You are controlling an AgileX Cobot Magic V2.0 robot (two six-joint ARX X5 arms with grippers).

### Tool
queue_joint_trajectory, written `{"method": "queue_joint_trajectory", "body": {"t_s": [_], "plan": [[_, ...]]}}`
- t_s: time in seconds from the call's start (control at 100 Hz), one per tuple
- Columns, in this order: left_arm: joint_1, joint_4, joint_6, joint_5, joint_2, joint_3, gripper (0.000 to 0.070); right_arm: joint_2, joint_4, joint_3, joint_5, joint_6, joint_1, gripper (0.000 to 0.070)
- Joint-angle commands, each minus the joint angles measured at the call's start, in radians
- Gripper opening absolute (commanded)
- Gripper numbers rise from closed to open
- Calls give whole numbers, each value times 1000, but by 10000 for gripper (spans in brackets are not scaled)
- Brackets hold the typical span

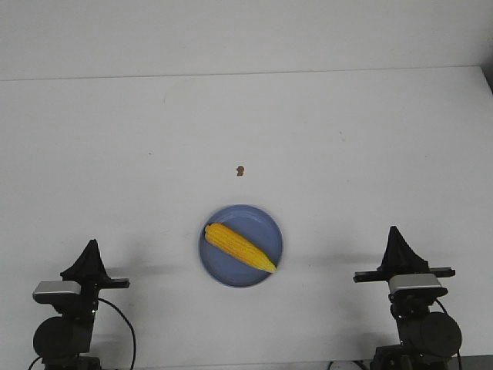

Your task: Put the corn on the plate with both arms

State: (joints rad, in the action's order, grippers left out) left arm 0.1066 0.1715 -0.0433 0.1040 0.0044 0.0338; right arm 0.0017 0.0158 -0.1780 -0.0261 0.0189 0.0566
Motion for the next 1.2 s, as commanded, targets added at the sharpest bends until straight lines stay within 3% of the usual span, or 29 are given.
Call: {"method": "queue_joint_trajectory", "body": {"t_s": [0.0,0.68,1.19], "plan": [[-2,10,-2,0,-1,-20,12,0,-31,22,0,3,-2,6],[-2,10,-2,0,-1,-20,12,0,-187,160,0,-39,-2,6],[-2,10,-2,0,-1,-20,12,0,-180,165,0,-49,-2,6]]}}
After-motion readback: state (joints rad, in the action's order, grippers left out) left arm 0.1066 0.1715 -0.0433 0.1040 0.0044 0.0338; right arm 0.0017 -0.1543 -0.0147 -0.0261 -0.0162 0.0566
